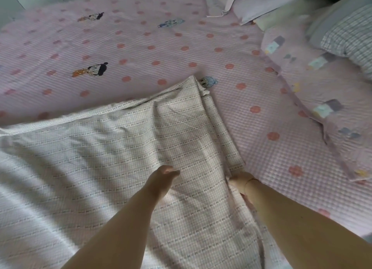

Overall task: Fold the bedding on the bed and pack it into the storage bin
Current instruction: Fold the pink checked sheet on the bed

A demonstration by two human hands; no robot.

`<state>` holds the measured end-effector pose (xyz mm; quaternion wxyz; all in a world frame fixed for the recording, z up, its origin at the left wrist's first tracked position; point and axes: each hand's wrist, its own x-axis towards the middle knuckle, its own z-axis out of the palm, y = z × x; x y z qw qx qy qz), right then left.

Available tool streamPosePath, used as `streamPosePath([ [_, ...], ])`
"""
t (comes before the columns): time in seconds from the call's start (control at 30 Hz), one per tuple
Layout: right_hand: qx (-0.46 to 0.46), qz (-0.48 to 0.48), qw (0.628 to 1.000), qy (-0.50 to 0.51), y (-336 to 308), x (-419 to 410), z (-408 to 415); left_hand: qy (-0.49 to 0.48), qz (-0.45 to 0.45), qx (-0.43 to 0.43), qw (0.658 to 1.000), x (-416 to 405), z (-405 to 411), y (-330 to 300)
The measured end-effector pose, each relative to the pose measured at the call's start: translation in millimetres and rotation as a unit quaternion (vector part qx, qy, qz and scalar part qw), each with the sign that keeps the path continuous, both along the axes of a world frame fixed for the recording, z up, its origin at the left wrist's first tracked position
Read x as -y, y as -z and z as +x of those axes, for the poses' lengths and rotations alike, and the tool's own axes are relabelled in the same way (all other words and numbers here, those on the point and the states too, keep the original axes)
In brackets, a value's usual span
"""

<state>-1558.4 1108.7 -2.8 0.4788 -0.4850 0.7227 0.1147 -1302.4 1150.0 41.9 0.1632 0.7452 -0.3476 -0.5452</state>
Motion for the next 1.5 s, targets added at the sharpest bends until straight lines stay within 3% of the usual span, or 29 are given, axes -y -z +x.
streamPosePath([
  [0.2, -0.021, 0.047, 0.971, 0.233, -15, -6, -51, 0.028, -0.043, 0.012, 0.999, 25, 13, 6],
  [0.43, 0.029, -0.001, 0.98, 0.195, -25, 46, 14, 0.049, -0.032, 0.05, 0.997, 41, 43, 20],
  [0.53, -0.067, -0.033, 0.99, 0.12, -22, 71, 29, 0.053, -0.03, 0.044, 0.997, 47, 59, 23],
  [0.67, -0.202, -0.158, 0.961, 0.107, -28, 99, 51, 0.029, -0.034, 0.042, 0.998, 63, 87, 23],
  [0.77, -0.078, -0.191, 0.975, 0.077, -28, 116, 97, 0.004, -0.039, 0.034, 0.999, 78, 110, 19],
  [0.83, 0.023, -0.157, 0.986, 0.054, -24, 124, 138, -0.011, -0.047, 0.024, 0.999, 90, 123, 17],
  [0.97, 0.132, -0.09, 0.987, -0.017, -6, 132, 217, -0.06, -0.066, -0.005, 0.996, 115, 149, 19],
  [1.13, 0.107, 0.014, 0.988, -0.112, 17, 140, 258, -0.122, -0.113, -0.054, 0.985, 147, 179, 24],
  [1.3, 0.15, 0.071, 0.986, 0.016, 29, 151, 253, -0.181, -0.146, -0.128, 0.964, 188, 201, 19],
  [1.5, 0.156, 0.059, 0.985, 0.039, 37, 160, 256, -0.191, -0.11, -0.176, 0.96, 236, 206, 15],
])
